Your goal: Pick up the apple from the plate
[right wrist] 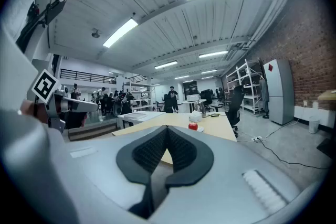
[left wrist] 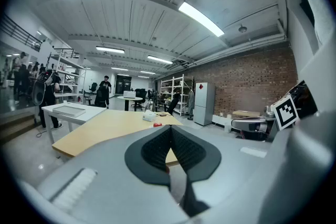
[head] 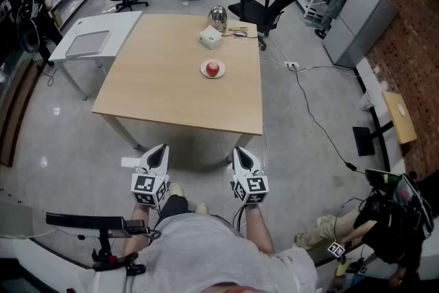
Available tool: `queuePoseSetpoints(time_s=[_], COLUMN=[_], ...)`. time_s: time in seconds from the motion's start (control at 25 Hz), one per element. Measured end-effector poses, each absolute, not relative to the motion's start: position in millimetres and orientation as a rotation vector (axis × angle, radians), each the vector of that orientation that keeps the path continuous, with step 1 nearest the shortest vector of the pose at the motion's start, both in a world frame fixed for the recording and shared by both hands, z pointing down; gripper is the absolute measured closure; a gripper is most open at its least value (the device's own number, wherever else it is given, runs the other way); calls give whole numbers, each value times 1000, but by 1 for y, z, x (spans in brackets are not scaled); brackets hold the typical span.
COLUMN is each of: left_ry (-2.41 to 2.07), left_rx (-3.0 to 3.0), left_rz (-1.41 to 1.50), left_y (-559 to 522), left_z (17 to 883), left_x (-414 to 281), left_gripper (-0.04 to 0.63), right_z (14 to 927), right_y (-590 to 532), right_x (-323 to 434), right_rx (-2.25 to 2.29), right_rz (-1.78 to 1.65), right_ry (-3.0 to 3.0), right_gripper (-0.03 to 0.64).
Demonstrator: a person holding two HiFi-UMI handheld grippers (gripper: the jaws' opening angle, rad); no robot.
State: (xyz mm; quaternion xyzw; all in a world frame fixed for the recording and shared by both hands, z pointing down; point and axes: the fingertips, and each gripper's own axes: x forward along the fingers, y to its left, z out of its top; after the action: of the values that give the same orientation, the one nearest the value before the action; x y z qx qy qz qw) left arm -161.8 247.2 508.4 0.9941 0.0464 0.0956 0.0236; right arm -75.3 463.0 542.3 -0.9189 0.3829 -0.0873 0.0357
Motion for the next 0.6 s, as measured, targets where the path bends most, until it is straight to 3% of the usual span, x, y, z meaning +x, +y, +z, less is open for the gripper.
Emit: queuePoseSetpoints(time_s=[0.6], left_ry=[0], left_rx=[3060], left_rz=[312], left_y=[223], left_z=[514], left_x=[-175], left_gripper=[575], right_z=[555], right_y=[445], right_x=[-65], right_rx=[-2801], right_rz=[-254], right_ry=[1220], right_gripper=[611])
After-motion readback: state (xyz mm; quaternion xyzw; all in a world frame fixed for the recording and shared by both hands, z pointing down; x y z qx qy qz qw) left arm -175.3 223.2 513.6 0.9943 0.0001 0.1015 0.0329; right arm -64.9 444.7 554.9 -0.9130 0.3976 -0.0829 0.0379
